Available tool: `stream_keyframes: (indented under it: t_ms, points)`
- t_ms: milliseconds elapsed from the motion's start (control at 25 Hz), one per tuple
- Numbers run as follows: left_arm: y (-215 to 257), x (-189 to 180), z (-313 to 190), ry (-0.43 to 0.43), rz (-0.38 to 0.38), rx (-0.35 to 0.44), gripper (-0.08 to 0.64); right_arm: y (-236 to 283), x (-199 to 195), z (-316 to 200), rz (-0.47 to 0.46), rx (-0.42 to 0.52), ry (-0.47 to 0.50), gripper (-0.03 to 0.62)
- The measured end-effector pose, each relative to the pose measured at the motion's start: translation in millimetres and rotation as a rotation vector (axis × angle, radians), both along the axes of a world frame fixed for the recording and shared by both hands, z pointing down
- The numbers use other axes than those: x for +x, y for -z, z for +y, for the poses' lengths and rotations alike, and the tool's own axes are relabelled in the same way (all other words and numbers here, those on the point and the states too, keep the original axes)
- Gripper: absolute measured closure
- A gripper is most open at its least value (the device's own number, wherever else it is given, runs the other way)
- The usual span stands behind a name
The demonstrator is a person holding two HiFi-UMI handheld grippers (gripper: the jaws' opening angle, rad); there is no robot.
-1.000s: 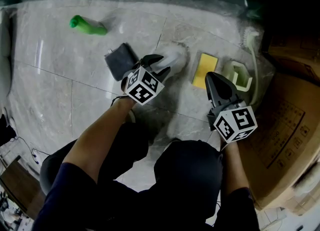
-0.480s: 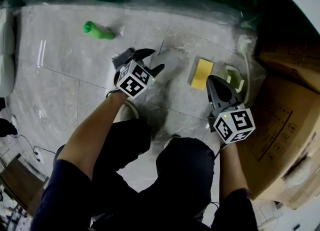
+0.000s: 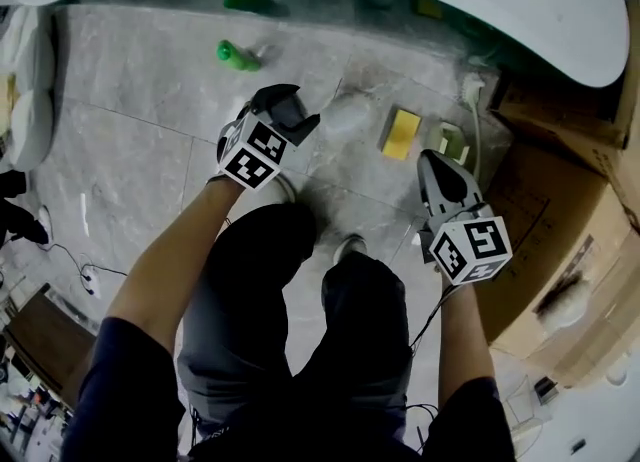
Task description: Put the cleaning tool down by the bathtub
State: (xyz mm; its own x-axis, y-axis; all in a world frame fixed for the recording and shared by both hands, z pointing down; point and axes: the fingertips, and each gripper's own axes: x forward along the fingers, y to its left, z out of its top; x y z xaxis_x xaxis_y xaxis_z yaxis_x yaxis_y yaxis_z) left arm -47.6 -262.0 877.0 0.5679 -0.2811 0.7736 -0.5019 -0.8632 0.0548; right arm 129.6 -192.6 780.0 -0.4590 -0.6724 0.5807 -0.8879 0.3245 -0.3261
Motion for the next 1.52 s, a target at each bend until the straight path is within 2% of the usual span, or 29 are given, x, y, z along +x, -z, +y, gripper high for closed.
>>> stream_keyframes:
  t_ms: [480, 680, 880, 1160, 1520]
  points:
    - [256, -21, 18, 0.043, 0.095, 0.091, 0.301, 220, -20, -1, 0.020, 0.058, 0.009, 0.588]
    - [357, -29, 29, 0.103, 0.148, 0.142, 0.301, 306, -23, 5, 0.021, 0.116, 0.023, 0.588]
    - [441, -26, 42, 0.165, 0.212, 0.191, 0.301, 379, -26, 12, 0.017, 0.176, 0.031, 0.588]
    - [552, -13, 74, 0.197, 0.299, 0.255, 0.301, 471, -37, 34, 0.017, 0.248, 0.045, 0.588]
    - [643, -1, 96, 0.166, 0.351, 0.325, 0.308, 555, -28, 53, 0.032, 0.339, 0.025, 0.588]
